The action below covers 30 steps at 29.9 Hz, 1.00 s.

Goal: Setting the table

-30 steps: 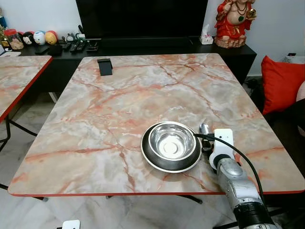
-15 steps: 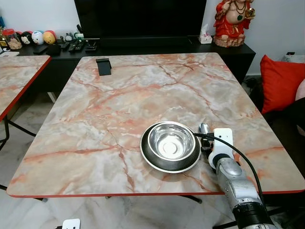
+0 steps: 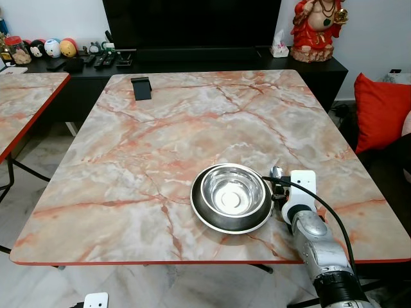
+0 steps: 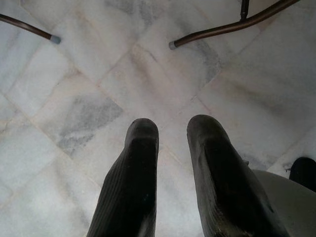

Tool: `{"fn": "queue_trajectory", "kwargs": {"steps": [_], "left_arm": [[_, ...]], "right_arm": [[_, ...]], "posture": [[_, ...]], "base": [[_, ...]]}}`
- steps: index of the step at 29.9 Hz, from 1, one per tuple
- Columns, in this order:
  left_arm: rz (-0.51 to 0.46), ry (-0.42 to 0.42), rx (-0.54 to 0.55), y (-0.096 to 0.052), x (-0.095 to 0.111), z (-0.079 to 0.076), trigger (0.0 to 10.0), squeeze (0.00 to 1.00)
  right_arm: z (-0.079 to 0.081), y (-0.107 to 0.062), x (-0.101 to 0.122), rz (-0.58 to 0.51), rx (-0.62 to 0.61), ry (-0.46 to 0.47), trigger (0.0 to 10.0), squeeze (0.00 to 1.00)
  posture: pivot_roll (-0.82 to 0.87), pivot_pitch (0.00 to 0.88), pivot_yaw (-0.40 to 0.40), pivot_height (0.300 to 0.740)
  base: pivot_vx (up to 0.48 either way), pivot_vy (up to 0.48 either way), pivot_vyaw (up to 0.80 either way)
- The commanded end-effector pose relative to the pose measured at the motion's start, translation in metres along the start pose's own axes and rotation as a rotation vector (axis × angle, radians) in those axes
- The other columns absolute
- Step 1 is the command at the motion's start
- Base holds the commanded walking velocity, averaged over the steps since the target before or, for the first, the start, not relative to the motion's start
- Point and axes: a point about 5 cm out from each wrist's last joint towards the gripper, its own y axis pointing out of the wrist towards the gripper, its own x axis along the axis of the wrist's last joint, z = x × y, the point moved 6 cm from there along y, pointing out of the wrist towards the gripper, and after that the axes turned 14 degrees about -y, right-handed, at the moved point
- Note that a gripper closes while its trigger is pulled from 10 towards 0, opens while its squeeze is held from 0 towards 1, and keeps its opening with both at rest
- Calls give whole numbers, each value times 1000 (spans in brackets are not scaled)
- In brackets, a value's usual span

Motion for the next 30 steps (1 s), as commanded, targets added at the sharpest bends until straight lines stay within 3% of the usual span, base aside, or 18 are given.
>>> {"fn": "queue_trajectory", "kwargs": {"steps": [1,10,15,21,30], "left_arm": [[4,5,6,0,-1,3,10000,0],[-6,2,6,-1,0,4,10000,0],[-11,2,7,-4,-2,7,10000,0],[-14,5,2,-5,-4,5,10000,0],[-28,2,3,-4,0,4,10000,0]], "right_arm": [[-6,1,16,-54,-27,5,10000,0],[-22,-6,46,-223,-115,-34,10000,0],[-32,-26,82,-440,-178,-38,10000,0],[-32,-33,98,-520,-178,-60,10000,0],[-32,-40,100,-553,-181,-53,10000,0]], "posture": [[12,0,31,740],[14,0,31,740],[10,0,34,740],[6,0,27,740],[1,0,19,740]], "base": [[0,0,0],[0,0,0],[0,0,0],[0,0,0],[0,0,0]]}}
